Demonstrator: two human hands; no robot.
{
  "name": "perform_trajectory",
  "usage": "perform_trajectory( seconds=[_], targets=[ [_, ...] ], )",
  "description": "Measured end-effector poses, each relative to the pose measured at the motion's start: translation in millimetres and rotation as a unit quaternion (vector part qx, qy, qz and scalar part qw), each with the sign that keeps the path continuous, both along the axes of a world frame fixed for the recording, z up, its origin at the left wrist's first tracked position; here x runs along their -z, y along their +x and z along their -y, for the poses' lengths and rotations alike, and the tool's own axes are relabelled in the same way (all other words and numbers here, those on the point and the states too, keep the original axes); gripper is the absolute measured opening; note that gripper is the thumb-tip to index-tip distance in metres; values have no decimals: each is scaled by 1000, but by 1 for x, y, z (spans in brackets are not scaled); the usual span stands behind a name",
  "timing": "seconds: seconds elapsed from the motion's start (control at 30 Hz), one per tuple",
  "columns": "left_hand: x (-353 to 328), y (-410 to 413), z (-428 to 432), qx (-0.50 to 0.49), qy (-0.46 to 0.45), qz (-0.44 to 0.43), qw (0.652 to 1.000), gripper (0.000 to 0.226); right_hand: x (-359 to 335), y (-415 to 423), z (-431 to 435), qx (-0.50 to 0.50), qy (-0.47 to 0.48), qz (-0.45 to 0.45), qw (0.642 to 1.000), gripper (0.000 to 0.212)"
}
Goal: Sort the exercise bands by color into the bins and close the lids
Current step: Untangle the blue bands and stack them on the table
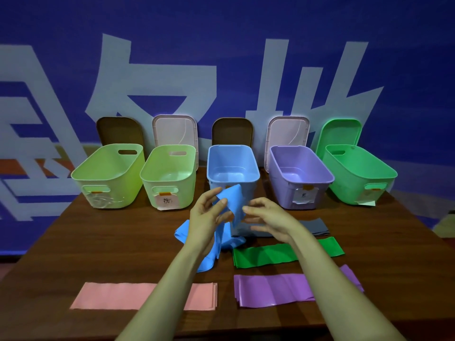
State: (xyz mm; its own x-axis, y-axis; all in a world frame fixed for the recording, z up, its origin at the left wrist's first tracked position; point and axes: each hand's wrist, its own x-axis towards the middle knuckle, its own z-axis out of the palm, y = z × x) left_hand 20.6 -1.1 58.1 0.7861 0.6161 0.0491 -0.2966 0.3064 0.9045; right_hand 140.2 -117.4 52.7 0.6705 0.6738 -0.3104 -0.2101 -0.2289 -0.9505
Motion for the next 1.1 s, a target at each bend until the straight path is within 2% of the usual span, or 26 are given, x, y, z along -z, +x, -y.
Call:
perform_trajectory(
  seconds=[0.13,0.2,0.3,0.33,0.4,0.43,0.47,0.53,0.6,0.67,0.73,0.8,0.93,1.1],
  targets=[
    [8,1,-2,-46,39,-31,998,21,5,-11,-4,-36,23,-59,997,11],
    [15,1,-4,-99,99,-67,988,20,2,-13,-10,7,31,-23,999,12],
    [25,-2,-16,-148,199,-170,954,9,-11,-8,-15,108,-34,184,976,12],
    [28,-4,-20,-123,247,-225,935,8,-18,-8,-15,112,-53,267,956,9],
    [35,-6,-22,-49,363,-333,869,16,-34,-8,-14,67,-59,427,900,6],
    [35,-6,-19,-48,396,-349,848,16,-41,-9,-14,30,-56,491,869,7],
    [34,-5,-17,-69,407,-333,848,14,-48,-9,-14,-5,-52,543,838,8],
    [30,-3,-17,-109,385,-221,890,31,-59,-10,-16,-44,-47,612,788,12],
    [20,3,-21,-82,350,-91,929,58,-66,-10,-16,-46,-34,662,747,13],
    [9,8,-23,-24,310,-26,950,69,-73,-13,-16,-40,-15,690,722,14],
    [-4,12,-23,28,273,-7,962,60,-79,-17,-16,-34,22,691,722,15],
    [-10,18,-21,50,273,-18,961,43,-85,-20,-17,-7,65,673,736,14],
    [11,16,-27,87,315,-126,937,8,-90,-15,-15,78,98,654,746,12],
    [52,-15,-51,117,311,-244,911,16,-81,4,-8,137,24,618,774,14]
  ],
)
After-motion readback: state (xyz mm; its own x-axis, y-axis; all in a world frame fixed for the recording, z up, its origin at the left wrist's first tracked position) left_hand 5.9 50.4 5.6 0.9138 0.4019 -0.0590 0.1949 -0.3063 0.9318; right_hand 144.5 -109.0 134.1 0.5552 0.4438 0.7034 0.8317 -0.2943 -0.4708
